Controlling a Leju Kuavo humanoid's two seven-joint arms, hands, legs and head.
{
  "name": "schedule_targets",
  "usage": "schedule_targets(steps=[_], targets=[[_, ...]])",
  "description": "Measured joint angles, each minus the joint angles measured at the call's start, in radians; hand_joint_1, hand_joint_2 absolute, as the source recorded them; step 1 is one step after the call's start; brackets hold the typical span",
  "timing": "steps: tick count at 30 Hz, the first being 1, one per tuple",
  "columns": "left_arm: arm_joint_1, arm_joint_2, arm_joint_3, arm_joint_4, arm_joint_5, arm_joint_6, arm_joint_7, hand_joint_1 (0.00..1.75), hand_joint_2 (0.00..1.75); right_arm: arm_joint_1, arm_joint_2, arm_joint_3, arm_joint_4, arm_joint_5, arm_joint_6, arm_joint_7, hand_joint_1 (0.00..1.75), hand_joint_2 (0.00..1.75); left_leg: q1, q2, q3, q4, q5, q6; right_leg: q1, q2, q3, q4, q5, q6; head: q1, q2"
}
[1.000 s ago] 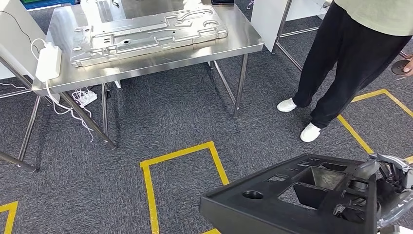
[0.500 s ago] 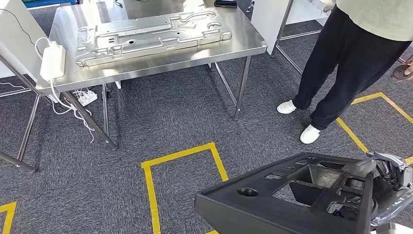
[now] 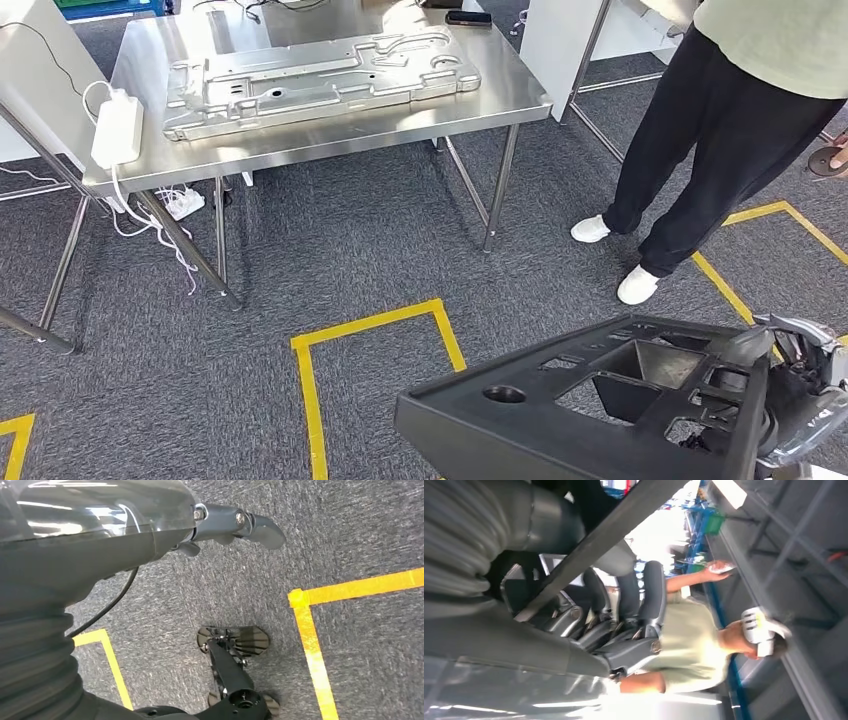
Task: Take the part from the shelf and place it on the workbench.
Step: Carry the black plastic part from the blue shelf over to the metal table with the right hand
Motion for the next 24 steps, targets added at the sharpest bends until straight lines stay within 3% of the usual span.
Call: schedule_targets(steps=[1,2,3,5,6,7,8,9,11,13,15,17,18,19,21,22,23,24], targets=[[0.0,0.0,0.0,0.0,0.0,0.0,0.0,0.0,1.75,0.002,-0.001,0.0,0.0,0.0,0.0,0.0,1.75,1.75,0.004,0.0,0.002,0.0,-0.003,-0.005,-0.004,0.0,-0.03,0.045,-0.014,0.003,0.003,0.0],[0.001,0.0,0.001,0.0,0.0,0.0,0.0,0.0,1.75,0.003,-0.002,0.0,0.0,0.0,0.0,0.0,1.75,1.75,0.01,0.0,0.006,0.001,-0.007,-0.012,-0.009,0.0,-0.044,0.058,-0.008,0.009,0.004,0.0],[0.001,-0.001,0.001,0.0,0.0,0.0,0.0,0.0,1.75,0.003,-0.002,0.0,0.0,0.0,-0.001,0.0,1.75,1.75,0.019,0.0,0.014,0.001,-0.013,-0.023,-0.015,0.0,-0.038,0.03,0.021,0.017,0.006,0.0],[0.001,-0.001,0.001,0.0,0.0,0.0,0.0,0.0,1.75,0.003,-0.002,0.0,0.001,0.0,-0.001,0.0,1.75,1.75,0.035,-0.002,0.035,0.004,-0.031,-0.051,-0.029,-0.004,0.01,-0.089,0.094,0.043,0.012,0.0],[0.0,0.0,0.001,-0.001,0.0,0.0,0.0,0.0,1.75,0.002,-0.002,0.0,0.002,0.0,-0.001,0.0,1.75,1.75,0.04,-0.002,0.042,0.006,-0.04,-0.065,-0.031,-0.006,0.028,-0.138,0.104,0.045,0.02,0.0],[-0.001,0.001,0.001,-0.001,0.0,0.0,0.0,0.0,1.75,0.002,-0.003,0.0,0.003,0.0,-0.002,0.0,1.75,1.75,0.04,-0.001,0.046,0.007,-0.049,-0.077,-0.031,-0.008,0.036,-0.161,0.102,0.039,0.027,0.0],[-0.001,0.002,0.002,-0.002,0.0,0.0,0.0,0.0,1.75,0.004,-0.004,0.0,0.004,0.0,-0.002,0.0,1.75,1.75,0.038,0.0,0.052,0.005,-0.055,-0.084,-0.03,-0.008,0.035,-0.161,0.086,0.025,0.027,0.0],[-0.002,0.001,0.001,-0.002,0.0,0.0,0.0,0.0,1.75,0.006,-0.005,-0.001,0.004,0.0,-0.002,-0.001,1.75,1.75,0.039,0.001,0.058,0.0,-0.057,-0.089,-0.029,-0.007,0.035,-0.159,0.076,0.005,0.023,0.0],[-0.004,0.0,0.001,-0.002,0.0,0.0,0.0,0.0,1.75,0.01,-0.006,-0.001,0.002,0.001,-0.003,-0.002,1.75,1.75,0.042,-0.002,0.061,0.016,-0.048,-0.093,-0.027,0.0,0.054,-0.16,0.071,-0.02,-0.001,0.0],[-0.006,-0.001,0.001,-0.002,0.0,0.0,0.0,0.0,1.75,0.009,-0.006,-0.001,-0.001,0.003,-0.003,-0.003,1.75,1.75,0.037,-0.01,0.005,0.123,-0.053,-0.085,-0.02,0.005,0.081,-0.168,0.06,-0.038,-0.017,0.0],[-0.003,-0.002,0.001,-0.001,-0.001,0.0,0.0,0.0,1.75,0.009,-0.007,-0.001,-0.001,0.006,-0.003,-0.004,1.75,1.75,0.021,-0.016,-0.099,0.274,-0.106,-0.074,-0.01,0.008,0.104,-0.176,0.047,-0.053,-0.024,0.0],[0.001,-0.003,0.002,-0.001,-0.002,0.0,0.001,0.0,1.75,0.01,-0.007,-0.001,-0.001,0.008,-0.003,-0.005,1.75,1.75,0.002,-0.022,-0.179,0.348,-0.154,-0.063,0.002,0.015,0.129,-0.183,0.032,-0.064,-0.028,0.0],[0.002,-0.003,0.002,-0.001,-0.002,0.0,0.001,0.0,1.75,0.01,-0.007,-0.001,-0.001,0.009,-0.004,-0.006,1.75,1.75,-0.008,-0.024,-0.196,0.335,-0.151,-0.055,0.008,0.019,0.145,-0.187,0.024,-0.067,-0.028,0.0],[0.003,-0.003,0.002,-0.001,-0.003,0.0,0.001,0.0,1.75,0.01,-0.007,-0.001,-0.001,0.009,-0.004,-0.006,1.75,1.75,-0.017,-0.026,-0.198,0.292,-0.124,-0.045,0.013,0.021,0.163,-0.192,0.016,-0.069,-0.028,0.0],[0.004,-0.003,0.002,0.0,-0.003,0.0,0.001,0.0,1.75,0.009,-0.007,-0.001,-0.001,0.009,-0.004,-0.007,1.75,1.75,-0.036,-0.033,-0.183,0.169,-0.021,-0.016,0.022,0.027,0.193,-0.203,-0.002,-0.071,-0.028,0.0],[0.005,-0.003,0.002,0.0,-0.003,0.0,0.002,0.0,1.75,0.009,-0.007,-0.001,-0.002,0.009,-0.004,-0.007,1.75,1.75,-0.042,-0.037,-0.176,0.127,0.008,-0.003,0.025,0.03,0.204,-0.208,-0.012,-0.07,-0.028,0.0],[0.005,-0.003,0.002,0.0,-0.003,0.0,0.002,0.0,1.75,0.009,-0.006,-0.001,-0.002,0.009,-0.004,-0.008,1.75,1.75,-0.047,-0.04,-0.17,0.102,0.021,0.006,0.027,0.034,0.215,-0.211,-0.02,-0.067,-0.028,0.0],[0.005,-0.003,0.002,0.0,-0.003,0.0,0.003,0.0,1.75,0.01,-0.006,-0.001,-0.003,0.009,-0.004,-0.008,1.75,1.75,-0.049,-0.041,-0.165,0.095,0.015,0.01,0.03,0.037,0.226,-0.209,-0.024,-0.063,-0.029,0.0]])
